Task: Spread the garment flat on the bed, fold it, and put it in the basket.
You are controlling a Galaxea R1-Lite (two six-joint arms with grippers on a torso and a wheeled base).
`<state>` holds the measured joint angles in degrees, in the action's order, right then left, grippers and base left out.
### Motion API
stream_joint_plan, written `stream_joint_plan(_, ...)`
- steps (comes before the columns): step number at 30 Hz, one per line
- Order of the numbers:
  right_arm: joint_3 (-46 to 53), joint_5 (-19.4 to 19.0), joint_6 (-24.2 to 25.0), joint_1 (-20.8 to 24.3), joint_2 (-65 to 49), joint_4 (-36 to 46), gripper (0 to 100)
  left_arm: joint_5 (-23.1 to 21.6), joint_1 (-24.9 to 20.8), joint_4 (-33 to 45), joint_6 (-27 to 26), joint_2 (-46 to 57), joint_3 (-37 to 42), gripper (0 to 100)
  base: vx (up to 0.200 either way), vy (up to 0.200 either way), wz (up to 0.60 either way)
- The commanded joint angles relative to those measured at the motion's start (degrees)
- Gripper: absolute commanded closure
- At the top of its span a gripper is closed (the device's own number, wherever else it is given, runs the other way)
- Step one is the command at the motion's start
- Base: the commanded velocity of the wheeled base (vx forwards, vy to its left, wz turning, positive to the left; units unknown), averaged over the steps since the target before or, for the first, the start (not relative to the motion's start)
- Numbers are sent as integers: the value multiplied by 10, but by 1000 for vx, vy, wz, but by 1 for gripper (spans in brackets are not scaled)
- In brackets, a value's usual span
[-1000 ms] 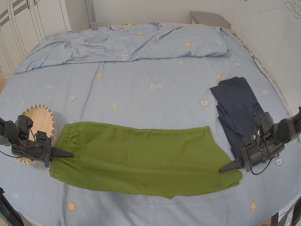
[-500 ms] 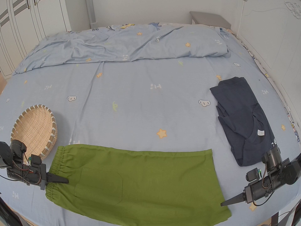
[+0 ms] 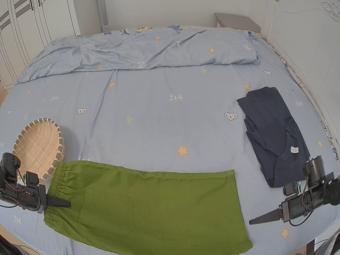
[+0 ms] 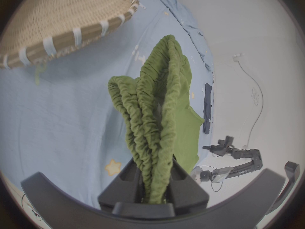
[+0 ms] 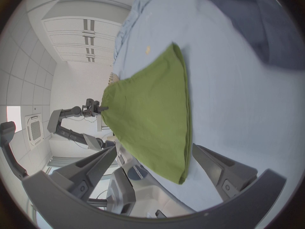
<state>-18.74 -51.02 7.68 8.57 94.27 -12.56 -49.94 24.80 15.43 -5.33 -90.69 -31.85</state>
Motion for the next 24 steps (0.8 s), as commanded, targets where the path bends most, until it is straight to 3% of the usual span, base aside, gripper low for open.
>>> stream_joint_plan(1,-96,22,51,20,-124,42,0,63,2,46,-1,111,-37,100,0,0,0)
stream_joint_plan(7,-168,53,51,25,-147,116,0,98,24,53,-26,111,-80,100,0,0,0)
stream_joint_plan(12,-168,54,48,18,-153,119,0,161,4,91,-28,120,-131,100,0,0,0)
stream_joint_plan(18,-172,53,49,25,-157,119,0,201,-70,188,-16,139,-206,100,0,0,0)
stream_joint_plan(22,-171,53,50,25,-156,121,0,207,-135,220,27,162,-239,100,0,0,0)
stream_joint_plan(24,-169,54,49,25,-156,119,0,247,-186,229,50,173,-249,100,0,0,0)
